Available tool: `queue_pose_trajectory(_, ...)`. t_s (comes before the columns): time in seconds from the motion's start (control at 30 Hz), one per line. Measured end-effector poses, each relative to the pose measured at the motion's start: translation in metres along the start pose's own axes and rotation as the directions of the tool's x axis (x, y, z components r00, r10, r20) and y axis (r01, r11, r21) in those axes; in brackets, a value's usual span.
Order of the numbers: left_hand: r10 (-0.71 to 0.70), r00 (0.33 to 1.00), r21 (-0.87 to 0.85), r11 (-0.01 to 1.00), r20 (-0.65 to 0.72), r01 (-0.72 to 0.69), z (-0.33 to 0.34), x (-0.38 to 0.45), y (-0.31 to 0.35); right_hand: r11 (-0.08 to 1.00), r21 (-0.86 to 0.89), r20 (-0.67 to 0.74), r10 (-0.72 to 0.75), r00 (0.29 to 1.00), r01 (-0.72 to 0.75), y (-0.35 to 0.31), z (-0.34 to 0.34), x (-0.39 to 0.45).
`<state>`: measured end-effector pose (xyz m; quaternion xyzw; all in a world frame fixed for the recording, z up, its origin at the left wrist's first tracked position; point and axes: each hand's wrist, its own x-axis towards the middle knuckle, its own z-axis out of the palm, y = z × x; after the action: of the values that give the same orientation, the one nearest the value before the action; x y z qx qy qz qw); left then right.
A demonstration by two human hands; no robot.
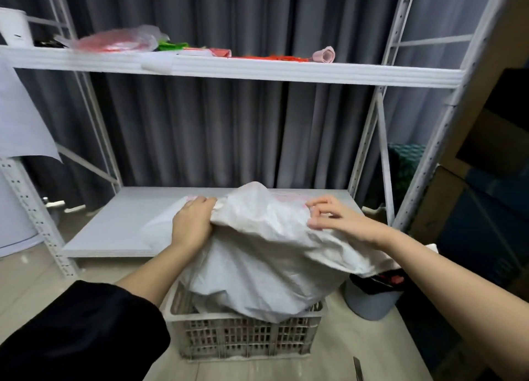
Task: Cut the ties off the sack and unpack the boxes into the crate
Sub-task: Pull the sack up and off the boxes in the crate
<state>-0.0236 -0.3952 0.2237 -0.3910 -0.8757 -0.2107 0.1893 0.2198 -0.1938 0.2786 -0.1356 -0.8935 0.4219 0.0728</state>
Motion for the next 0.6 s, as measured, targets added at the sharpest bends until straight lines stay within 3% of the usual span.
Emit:
queue_pose_trajectory(0.07,0.060,0.994,-0.151,0.986,-0.094,-0.074,-0.004,0.005,0.008,0.990,-0.115,0.036,0.088,0.995,-0.083,0.015,0.005,0.000)
queue_pose_trajectory(0.17,0.149,0.974,-0.292,0.937,-0.171,-0.194,-0.016,0.014,0.026,0.941,-0.306,-0.076,0.127,0.989,-0.145,0.035,0.032,0.005)
queue_pose_trajectory(0.33,0.063,0.976,-0.491,0.856,-0.208,-0.160,-0.035,0.020,0.046,0.771,-0.566,-0.333,0.111,0.936,-0.292,0.039,0.069,0.018)
queue_pose_trajectory(0.4,0.032,0.985,-0.540,0.834,-0.167,-0.119,-0.041,0.020,0.048,0.768,-0.544,-0.448,0.074,0.891,-0.337,0.033,0.081,0.024)
queue_pose_trajectory(0.53,0.151,0.978,-0.551,0.809,-0.144,-0.206,-0.054,0.013,0.050,0.810,-0.400,-0.690,0.041,0.722,-0.428,0.036,0.092,0.043)
queue_pose_trajectory(0.6,0.235,0.963,-0.482,0.834,-0.131,-0.270,-0.060,0.011,0.047,0.807,-0.415,-0.696,0.016,0.718,-0.420,0.037,0.085,0.053)
